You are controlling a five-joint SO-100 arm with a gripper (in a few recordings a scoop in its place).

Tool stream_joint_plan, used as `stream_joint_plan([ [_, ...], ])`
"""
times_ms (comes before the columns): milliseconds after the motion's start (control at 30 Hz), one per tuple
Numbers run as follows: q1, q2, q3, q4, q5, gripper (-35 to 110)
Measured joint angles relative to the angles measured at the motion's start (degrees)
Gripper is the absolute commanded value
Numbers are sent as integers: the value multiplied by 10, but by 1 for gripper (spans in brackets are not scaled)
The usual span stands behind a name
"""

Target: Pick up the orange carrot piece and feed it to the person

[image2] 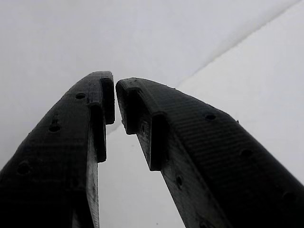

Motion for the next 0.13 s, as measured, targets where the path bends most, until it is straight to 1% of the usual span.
stream_joint_plan([
  [133, 0, 0, 0, 0, 0, -3],
])
